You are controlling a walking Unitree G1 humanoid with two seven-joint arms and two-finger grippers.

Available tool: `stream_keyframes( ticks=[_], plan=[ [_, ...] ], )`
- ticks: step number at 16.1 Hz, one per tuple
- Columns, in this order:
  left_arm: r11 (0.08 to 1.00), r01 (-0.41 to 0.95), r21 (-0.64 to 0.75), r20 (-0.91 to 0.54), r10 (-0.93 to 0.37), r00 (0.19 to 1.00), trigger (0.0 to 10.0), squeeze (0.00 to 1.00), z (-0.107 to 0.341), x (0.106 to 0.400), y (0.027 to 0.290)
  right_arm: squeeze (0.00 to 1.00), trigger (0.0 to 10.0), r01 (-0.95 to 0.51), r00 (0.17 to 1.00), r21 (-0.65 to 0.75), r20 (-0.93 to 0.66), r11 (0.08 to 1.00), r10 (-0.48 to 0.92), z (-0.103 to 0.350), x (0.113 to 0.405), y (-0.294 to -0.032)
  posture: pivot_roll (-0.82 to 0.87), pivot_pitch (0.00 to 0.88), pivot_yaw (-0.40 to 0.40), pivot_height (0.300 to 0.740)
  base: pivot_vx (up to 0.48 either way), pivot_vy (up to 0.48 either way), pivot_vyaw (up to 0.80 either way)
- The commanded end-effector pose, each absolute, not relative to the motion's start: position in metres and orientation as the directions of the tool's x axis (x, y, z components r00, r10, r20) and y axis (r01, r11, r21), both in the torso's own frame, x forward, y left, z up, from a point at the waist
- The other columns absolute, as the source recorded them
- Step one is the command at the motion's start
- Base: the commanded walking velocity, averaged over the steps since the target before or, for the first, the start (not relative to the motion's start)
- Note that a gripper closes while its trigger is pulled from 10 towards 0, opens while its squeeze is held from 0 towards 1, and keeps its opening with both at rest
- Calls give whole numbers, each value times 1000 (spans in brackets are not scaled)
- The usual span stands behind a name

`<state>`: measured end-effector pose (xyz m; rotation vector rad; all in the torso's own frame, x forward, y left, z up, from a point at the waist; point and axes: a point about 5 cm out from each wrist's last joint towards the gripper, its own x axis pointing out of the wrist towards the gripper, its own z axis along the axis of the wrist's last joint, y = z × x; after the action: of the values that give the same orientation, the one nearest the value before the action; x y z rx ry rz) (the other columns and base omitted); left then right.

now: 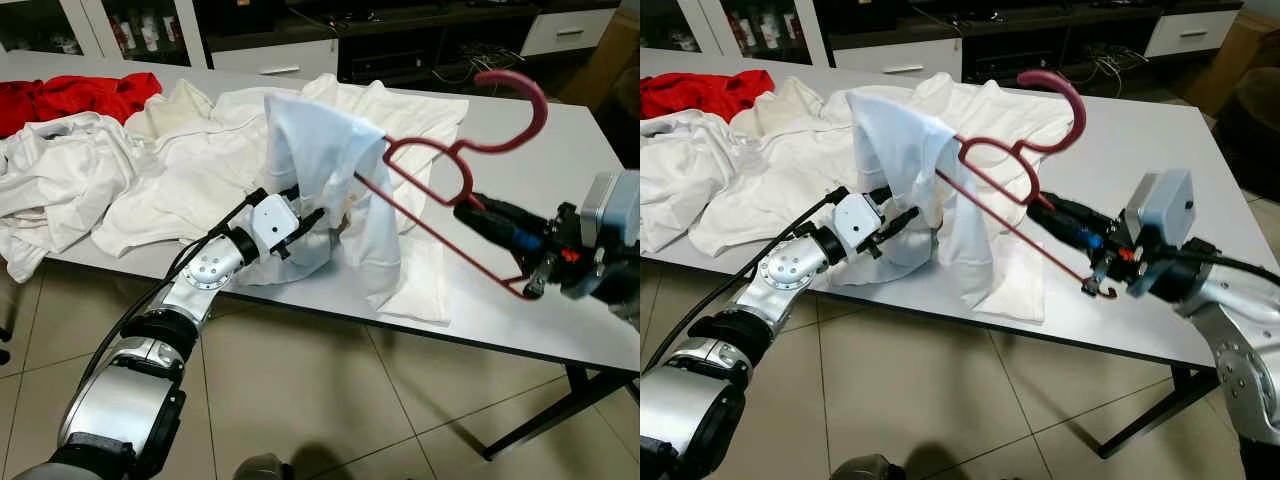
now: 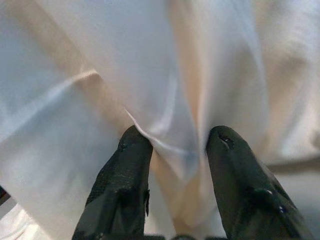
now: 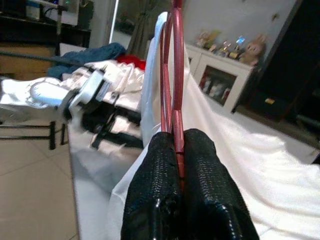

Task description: Hang hanger

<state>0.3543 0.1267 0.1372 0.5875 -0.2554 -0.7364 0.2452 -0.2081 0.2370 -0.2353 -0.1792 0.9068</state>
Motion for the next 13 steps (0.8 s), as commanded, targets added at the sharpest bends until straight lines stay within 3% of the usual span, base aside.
stream_keyframes(
  ticks=[1, 6, 13],
  plan=[
    [587, 565, 580, 18, -702, 712, 0, 0, 137, 353, 130, 0, 10000, -746, 600, -301, 80, 593, 796, 243, 246, -207, 117, 0, 25, 740, 0, 0, 0],
    [586, 567, 579, 47, -718, 694, 0, 0, 141, 352, 130, 0, 10000, -728, 633, -348, -10, 590, 774, 231, 249, -211, 115, 0, 18, 740, 0, 0, 0],
    [616, 512, 598, 122, -701, 703, 0, 0, 166, 357, 146, 0, 10000, -691, 674, -364, -16, 624, 738, 232, 252, -221, 115, 0, 17, 740, 0, 0, 0]
  ],
)
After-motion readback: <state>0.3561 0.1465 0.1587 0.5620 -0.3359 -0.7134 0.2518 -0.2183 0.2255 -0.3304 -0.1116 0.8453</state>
